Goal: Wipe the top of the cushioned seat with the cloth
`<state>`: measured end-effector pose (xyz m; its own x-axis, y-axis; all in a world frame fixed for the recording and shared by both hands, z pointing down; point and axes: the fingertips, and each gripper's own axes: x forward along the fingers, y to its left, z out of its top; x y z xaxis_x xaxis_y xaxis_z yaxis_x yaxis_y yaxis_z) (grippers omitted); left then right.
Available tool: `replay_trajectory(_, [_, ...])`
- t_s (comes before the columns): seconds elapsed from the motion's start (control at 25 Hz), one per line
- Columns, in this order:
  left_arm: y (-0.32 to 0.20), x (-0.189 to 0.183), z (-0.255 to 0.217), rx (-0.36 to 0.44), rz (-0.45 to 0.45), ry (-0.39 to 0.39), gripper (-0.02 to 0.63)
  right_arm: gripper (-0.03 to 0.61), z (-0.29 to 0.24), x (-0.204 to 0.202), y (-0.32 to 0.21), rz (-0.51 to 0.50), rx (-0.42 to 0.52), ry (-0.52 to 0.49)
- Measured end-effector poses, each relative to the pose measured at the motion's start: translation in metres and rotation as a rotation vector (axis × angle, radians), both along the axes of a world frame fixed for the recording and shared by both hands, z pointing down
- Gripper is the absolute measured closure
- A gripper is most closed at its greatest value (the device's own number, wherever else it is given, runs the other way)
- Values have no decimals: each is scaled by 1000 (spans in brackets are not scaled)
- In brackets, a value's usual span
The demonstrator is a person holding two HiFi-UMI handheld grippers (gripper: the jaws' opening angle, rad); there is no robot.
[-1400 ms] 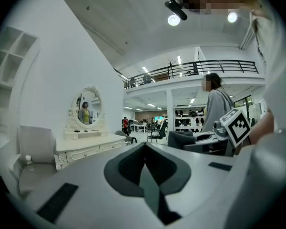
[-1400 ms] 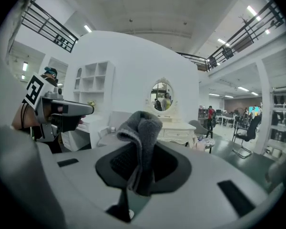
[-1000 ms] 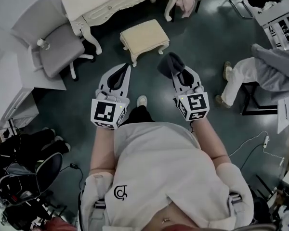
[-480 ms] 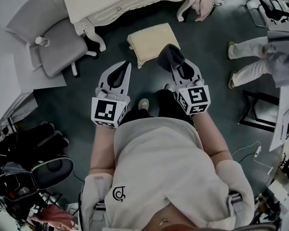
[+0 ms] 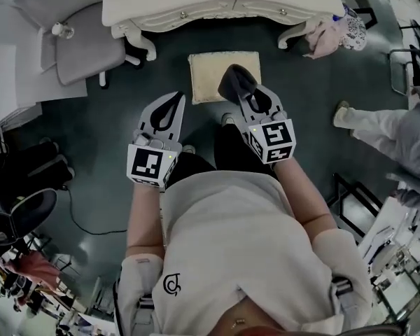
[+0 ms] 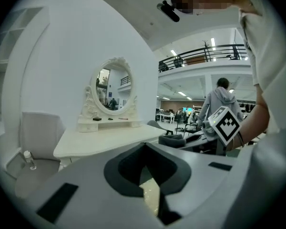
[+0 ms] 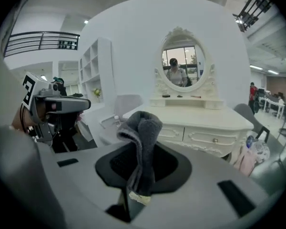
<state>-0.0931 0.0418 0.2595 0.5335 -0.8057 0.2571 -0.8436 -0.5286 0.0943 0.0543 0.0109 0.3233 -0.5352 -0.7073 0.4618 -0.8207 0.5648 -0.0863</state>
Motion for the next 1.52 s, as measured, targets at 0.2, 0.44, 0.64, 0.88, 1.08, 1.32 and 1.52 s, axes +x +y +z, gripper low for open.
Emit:
replay_trajectory(0.2, [-49,20,19,-6,-97,18,601,505,44,9,-60,-91,-103,22])
replay_trajectory(0.44, [-85,24,53,-19,-134,39,601,505,101,-8,-103,-165,-166,39])
replay_trajectory(0.64, [-107,8,106,-68,-150,91,601,503,181,-36,-121,-221,-236,97])
replay_trajectory(0.88, [-121,-22,175,-108,-182,114,601,503,282,-64,-137,-207,-332,126])
replay_trajectory(1.08, [-122,-30,244,-162,-190,144,601,503,354,-88,-140,-225,-408,147])
replay_trajectory(1.32, [-105,-25,314,-238,-182,192,601,503,412,-112,-137,-274,-491,123])
replay_trajectory(1.52, [-99,-27,345,-273,-194,208,601,503,441,-120,-145,-273,-503,163])
